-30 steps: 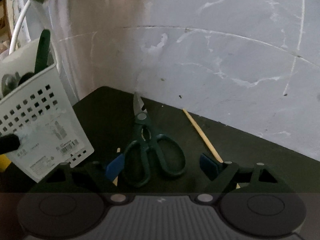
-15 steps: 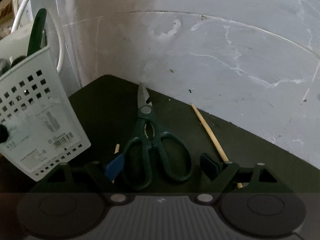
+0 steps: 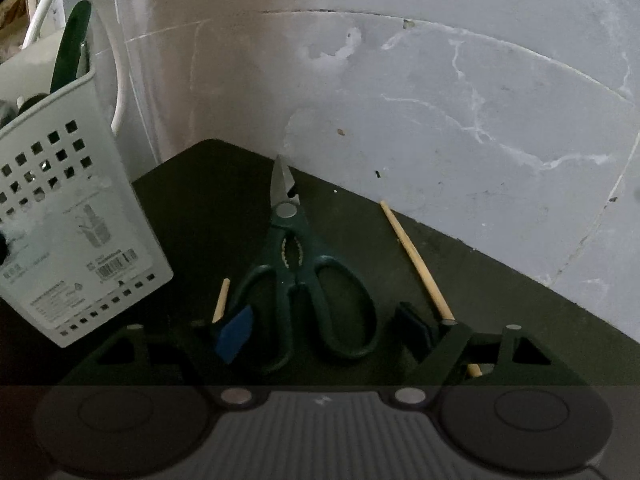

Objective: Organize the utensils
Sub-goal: 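Lower the right tool over the green scissors and grasp their handle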

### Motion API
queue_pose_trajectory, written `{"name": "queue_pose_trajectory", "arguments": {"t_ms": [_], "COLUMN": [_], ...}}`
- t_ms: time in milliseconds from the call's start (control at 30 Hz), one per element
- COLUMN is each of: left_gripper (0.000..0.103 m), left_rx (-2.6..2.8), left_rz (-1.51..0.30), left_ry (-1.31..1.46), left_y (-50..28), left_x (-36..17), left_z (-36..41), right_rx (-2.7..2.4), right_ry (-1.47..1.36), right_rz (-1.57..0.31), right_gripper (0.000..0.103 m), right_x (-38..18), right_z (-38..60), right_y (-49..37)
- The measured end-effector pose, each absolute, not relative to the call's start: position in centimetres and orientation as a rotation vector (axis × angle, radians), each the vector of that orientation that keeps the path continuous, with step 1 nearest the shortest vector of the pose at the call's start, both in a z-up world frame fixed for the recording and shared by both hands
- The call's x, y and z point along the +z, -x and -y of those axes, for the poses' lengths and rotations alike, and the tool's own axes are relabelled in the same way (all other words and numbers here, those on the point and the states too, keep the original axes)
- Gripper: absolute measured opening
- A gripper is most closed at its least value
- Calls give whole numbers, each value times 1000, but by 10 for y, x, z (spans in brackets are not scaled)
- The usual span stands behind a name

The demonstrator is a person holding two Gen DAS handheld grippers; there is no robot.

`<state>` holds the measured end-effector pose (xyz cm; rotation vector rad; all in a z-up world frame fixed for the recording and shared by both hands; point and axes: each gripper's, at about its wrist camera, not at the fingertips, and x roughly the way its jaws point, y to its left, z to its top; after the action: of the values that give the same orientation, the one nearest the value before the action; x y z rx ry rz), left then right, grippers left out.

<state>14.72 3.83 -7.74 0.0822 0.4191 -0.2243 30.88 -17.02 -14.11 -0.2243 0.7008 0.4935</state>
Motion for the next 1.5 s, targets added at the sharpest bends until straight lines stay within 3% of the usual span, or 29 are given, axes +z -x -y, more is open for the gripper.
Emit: {"name": "queue_pose_trajectory", "arguments": {"t_ms": [33, 267, 633, 700, 833, 1067, 1133, 1200, 1367, 1500], "left_gripper": [77, 77, 77, 77, 77, 77, 77, 77, 77, 76], "left_rx": [-224, -221, -220, -220, -221, -219, -219, -219, -220, -225], "left_rz": [-419, -419, -418, -419, -418, -419, -418, -418, -416, -414], "left_ry": [-82, -81, -79, -79, -80, -76, -74, -70, -60, -65], "left_y": [-147, -148, -148, -148, -148, -148, -148, -148, -149, -148], "left_x": [-77, -78, -78, -78, -78, -78, -78, -79, -79, -79], "left_z": [-38, -38, -38, -38, -38, -39, -38, -38, -39, -40], "right_rx": [491, 490, 463, 468, 503, 584, 585, 603, 605, 571], "right_ry": [226, 226, 342, 393, 449, 281, 340, 361, 394, 590], "right_rz": [-695, -708, -687, -666, -676, -883, -886, -900, -938, -907], "right_gripper": [62, 62, 73, 70, 46, 53, 48, 33, 32, 31], "right_x": [-141, -136, -134, -133, -129, -114, -112, -108, -106, -100], "right_z": [170, 175, 163, 159, 150, 162, 157, 154, 153, 140], "right_y": [-308, -307, -305, -300, -294, -329, -330, -332, -332, -320]}}
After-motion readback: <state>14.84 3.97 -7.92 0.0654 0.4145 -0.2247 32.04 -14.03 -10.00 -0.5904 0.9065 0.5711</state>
